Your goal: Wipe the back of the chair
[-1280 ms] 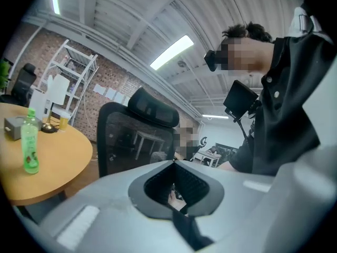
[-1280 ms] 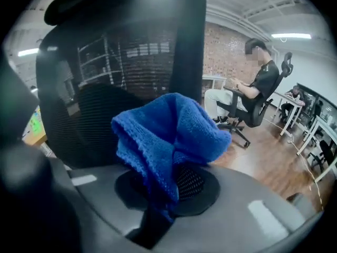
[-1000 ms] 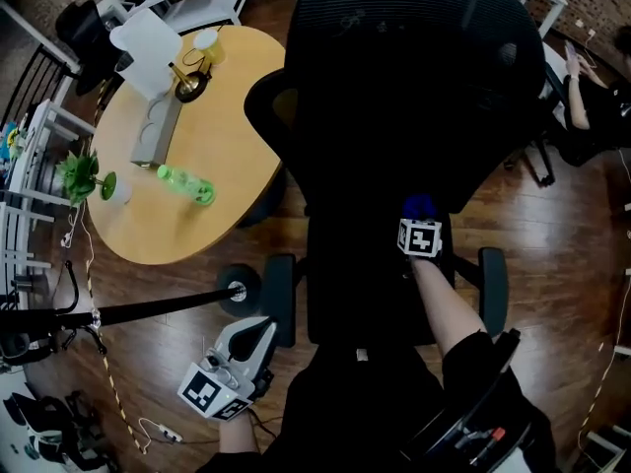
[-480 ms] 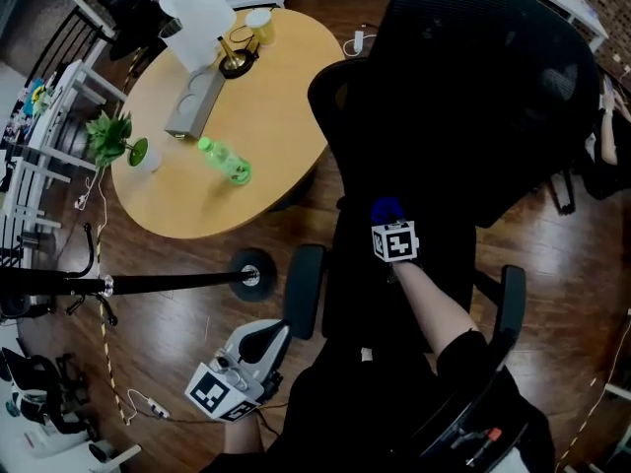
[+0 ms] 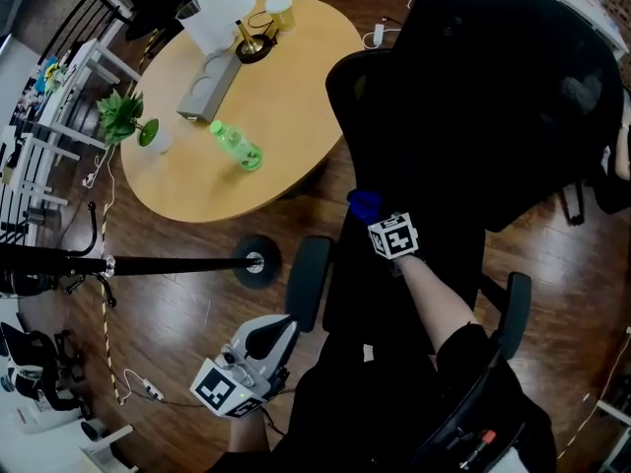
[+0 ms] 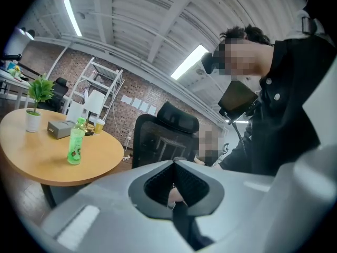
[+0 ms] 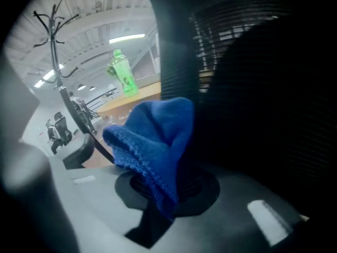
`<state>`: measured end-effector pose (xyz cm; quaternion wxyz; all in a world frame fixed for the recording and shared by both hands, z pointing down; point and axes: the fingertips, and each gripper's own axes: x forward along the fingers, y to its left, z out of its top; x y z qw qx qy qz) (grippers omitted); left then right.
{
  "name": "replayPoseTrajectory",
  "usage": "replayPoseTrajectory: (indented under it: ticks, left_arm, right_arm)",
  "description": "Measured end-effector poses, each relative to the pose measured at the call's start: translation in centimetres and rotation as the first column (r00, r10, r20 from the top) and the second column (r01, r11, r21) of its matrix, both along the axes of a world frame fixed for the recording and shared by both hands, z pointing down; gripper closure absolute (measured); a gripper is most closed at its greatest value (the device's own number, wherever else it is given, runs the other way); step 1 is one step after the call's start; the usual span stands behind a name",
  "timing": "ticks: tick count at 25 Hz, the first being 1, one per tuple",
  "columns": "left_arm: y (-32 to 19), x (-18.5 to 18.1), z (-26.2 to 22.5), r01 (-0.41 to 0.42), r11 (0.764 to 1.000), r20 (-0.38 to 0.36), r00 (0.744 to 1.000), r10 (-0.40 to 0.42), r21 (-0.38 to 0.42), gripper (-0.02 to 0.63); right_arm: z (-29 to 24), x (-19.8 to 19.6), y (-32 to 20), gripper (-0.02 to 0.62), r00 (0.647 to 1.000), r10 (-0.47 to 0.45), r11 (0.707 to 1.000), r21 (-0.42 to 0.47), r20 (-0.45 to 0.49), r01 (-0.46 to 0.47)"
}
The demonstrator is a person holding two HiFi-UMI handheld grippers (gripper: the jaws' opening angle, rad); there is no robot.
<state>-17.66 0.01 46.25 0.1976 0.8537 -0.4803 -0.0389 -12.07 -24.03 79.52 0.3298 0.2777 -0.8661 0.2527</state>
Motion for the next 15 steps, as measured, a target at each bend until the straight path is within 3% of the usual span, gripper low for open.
replayPoseTrajectory:
  ticks: [7,12,15]
  left_arm:
    - [-2.1,3.5,1.2,-0.102,0.995,-0.008,0.995,0.102,0.007,0.6]
    - [-3.7,7.3,1.4,-0.205,0.979,-0.013,0.979,0.205,0.017,0.6]
    - [-4.5,9.5,1.1,-0.232,0.972,-0.043,0.971,0.233,0.022,0.6]
  right_arm:
    - [1.6,11.7,-3.1,0.538,0.974,0.202,0.979,0.018,-0.103,-0.201]
    - [1.7,22.9,-3.8,0.538,0.902,0.385,0.922,0.051,-0.193,-0.383]
    - [1.2,27.8,-3.6,0.538,0.86,0.461,0.887,0.07,-0.219,-0.457]
